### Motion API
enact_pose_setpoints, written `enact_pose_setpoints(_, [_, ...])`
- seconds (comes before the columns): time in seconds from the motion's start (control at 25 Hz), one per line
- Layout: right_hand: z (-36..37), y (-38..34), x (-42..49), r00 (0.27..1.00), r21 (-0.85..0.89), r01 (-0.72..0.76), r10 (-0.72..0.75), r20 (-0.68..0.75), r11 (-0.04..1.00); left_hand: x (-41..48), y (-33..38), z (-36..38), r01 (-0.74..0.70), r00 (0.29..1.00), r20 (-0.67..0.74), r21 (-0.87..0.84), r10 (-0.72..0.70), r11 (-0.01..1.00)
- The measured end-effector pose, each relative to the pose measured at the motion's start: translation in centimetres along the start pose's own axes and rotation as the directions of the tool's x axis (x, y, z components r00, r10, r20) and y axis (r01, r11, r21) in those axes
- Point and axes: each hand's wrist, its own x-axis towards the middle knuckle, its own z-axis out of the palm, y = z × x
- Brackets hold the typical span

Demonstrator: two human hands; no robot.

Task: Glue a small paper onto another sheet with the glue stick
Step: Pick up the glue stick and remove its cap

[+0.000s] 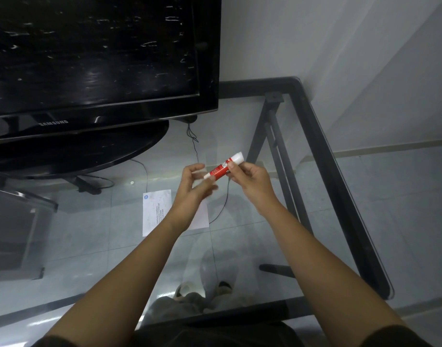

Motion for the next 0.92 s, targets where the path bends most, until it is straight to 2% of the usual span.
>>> enact_pose_setpoints(0.04, [0.0,0.0,0.0,1.000,-0.001,0.007,-0.007,0.007,1.000,0.2,0.2,0.1,0.103,0.995,0.009,-0.111,-0.103,0.988])
enact_pose_setpoints(0.12, [0.0,0.0,0.0,1.000,-0.005,0.016,-0.016,0.010,1.000,0.4,0.3,0.0,0.139,0.990,0.004,-0.120,-0.140,0.983])
enact_pose_setpoints(0.24, [0.1,0.0,0.1,1.000,-0.004,0.009,-0.009,0.004,1.000,0.0,0.2,-0.1,0.004,0.999,-0.033,0.039,-0.002,0.999])
enact_pose_setpoints(0.36, [0.3,-0.2,0.0,1.000,-0.018,0.021,-0.020,0.016,1.000,-0.2,0.0,-0.2,-0.097,0.994,-0.053,0.043,0.099,0.994])
enact_pose_setpoints(0.44, [0.3,-0.4,0.1,0.999,-0.011,0.035,-0.035,0.015,0.999,0.1,0.0,-0.1,-0.036,0.999,-0.039,-0.020,0.035,0.999])
enact_pose_setpoints(0.52, [0.1,-0.5,0.2,0.999,-0.016,0.038,-0.038,0.009,0.999,0.3,0.2,-0.2,0.108,0.993,-0.029,-0.180,-0.115,0.978])
enact_pose_setpoints(0.56, [0.0,-0.5,0.2,0.999,-0.028,0.041,-0.041,0.006,0.999,0.4,0.1,-0.2,0.119,0.990,-0.052,-0.170,-0.130,0.978])
enact_pose_setpoints(0.64, [-0.1,-0.5,0.3,0.999,-0.027,0.053,-0.053,0.008,0.998,0.3,-0.2,-0.4,0.053,0.996,-0.065,-0.083,-0.059,0.995])
enact_pose_setpoints(0.68, [-0.1,-0.5,0.3,0.999,-0.014,0.053,-0.053,0.010,0.998,0.1,0.0,-0.3,-0.017,0.998,-0.068,-0.028,0.015,0.999])
enact_pose_setpoints(0.72, [0.0,-0.6,0.3,0.999,-0.001,0.048,-0.048,0.009,0.999,-0.2,0.1,-0.2,-0.130,0.988,-0.071,0.109,0.139,0.985])
enact_pose_setpoints(0.76, [0.1,-0.7,0.3,0.999,0.012,0.040,-0.041,0.007,0.999,-0.3,0.0,-0.3,-0.289,0.946,-0.066,0.281,0.319,0.915])
enact_pose_setpoints(0.8, [0.2,-0.8,0.4,1.000,0.025,0.031,-0.031,0.004,0.999,-0.4,0.0,-0.4,-0.440,0.848,-0.040,0.505,0.529,0.743])
enact_pose_setpoints(0.84, [0.3,-0.9,0.4,1.000,0.040,0.018,-0.018,0.001,0.999,-0.3,-0.1,-0.6,-0.548,0.713,0.071,0.678,0.697,0.491])
enact_pose_setpoints(0.88, [0.5,-1.0,0.4,1.000,0.050,0.005,-0.005,-0.001,0.999,-0.1,-0.3,-0.9,-0.617,0.574,0.225,0.751,0.787,0.235])
enact_pose_setpoints(0.92, [0.6,-1.0,0.4,1.000,0.059,-0.003,0.003,-0.001,0.998,-0.1,-0.5,-1.1,-0.634,0.495,0.307,0.768,0.813,0.095])
